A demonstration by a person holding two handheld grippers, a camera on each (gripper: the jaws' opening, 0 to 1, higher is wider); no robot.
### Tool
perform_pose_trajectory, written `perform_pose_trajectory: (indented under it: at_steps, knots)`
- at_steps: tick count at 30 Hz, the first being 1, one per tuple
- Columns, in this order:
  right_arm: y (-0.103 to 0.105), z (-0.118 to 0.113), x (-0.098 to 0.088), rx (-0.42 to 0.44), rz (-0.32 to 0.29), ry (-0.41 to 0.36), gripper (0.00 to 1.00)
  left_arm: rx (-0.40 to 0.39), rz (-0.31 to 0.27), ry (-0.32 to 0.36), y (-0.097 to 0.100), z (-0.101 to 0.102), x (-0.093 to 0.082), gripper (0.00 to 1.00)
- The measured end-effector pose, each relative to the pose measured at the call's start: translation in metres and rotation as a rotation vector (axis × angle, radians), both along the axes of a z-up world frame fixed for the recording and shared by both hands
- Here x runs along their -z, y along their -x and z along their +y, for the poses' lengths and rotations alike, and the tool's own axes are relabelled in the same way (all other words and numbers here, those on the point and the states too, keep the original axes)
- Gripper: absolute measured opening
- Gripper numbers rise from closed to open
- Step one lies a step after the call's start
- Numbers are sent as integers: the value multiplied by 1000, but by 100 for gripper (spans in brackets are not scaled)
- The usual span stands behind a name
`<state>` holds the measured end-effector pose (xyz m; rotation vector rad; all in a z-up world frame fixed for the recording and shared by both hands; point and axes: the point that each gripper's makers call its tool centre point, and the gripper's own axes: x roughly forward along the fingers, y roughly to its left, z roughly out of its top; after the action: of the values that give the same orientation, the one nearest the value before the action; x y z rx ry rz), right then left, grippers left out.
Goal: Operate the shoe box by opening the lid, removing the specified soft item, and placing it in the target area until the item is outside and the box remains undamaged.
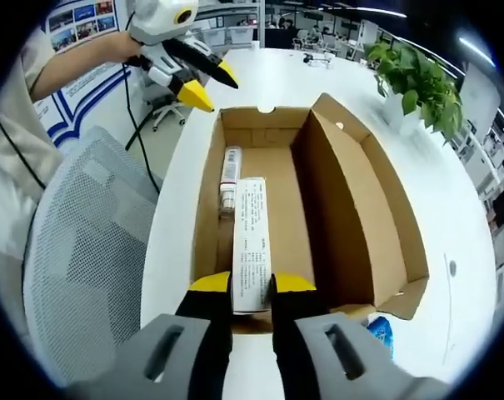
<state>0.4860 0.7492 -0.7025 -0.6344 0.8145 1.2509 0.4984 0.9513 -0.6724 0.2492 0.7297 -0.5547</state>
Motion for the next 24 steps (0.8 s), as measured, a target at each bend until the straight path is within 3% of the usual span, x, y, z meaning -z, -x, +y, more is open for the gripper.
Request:
perform_pose_trajectory:
  at_steps: [13,24]
  knots:
    - [-13,-7,-40,-3,-75,-24,14,16,-8,35,-3,-8,-9,49]
    - [-20,-27,-63,18,-107,-34,14,38,-18,63,-6,-16,-15,58]
